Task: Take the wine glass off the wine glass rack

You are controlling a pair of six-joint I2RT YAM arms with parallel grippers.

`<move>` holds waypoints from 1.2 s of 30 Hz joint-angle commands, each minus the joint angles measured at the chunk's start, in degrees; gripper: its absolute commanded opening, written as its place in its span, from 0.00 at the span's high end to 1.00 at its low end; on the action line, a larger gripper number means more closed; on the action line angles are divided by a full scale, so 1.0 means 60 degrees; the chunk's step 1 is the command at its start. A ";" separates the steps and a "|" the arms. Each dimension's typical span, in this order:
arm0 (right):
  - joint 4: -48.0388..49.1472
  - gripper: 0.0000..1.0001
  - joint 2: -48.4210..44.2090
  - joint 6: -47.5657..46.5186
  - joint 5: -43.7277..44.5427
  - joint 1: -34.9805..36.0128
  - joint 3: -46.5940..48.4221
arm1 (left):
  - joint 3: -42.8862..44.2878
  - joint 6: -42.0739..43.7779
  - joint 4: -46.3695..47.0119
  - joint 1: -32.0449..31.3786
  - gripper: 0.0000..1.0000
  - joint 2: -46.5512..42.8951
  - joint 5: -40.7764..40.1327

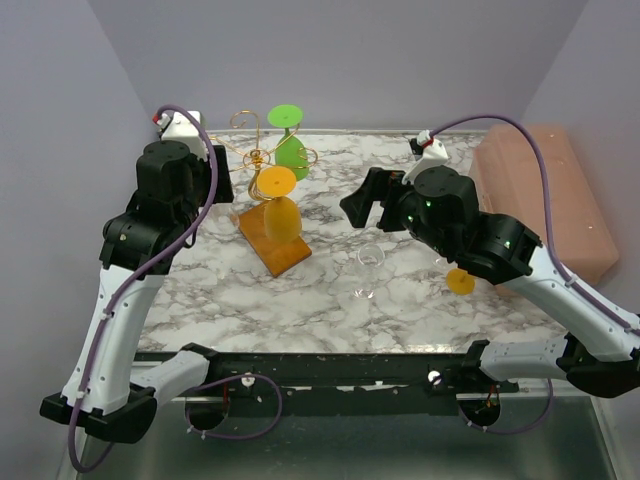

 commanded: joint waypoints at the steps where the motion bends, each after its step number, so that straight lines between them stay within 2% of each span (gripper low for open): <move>1: 0.0216 0.00 -0.0129 0.0011 0.0062 0.0053 -0.0184 | 0.0501 -0.0065 -0.0044 0.0262 0.54 0.0042 -0.0368; 16: 0.0378 0.00 -0.0394 0.0002 0.0085 0.0050 -0.0477 | 0.1291 -0.0278 0.0097 0.0330 0.55 0.0926 0.0494; 23: 0.0392 0.00 -0.0598 0.0005 0.0156 0.0054 -0.0671 | 0.1129 -0.0339 0.0438 0.0330 0.58 0.0955 0.1657; 36: 0.0451 0.00 -0.0762 0.0176 0.0194 0.0057 -0.0899 | 0.0372 -0.0177 0.1027 0.0330 0.58 0.0567 0.2934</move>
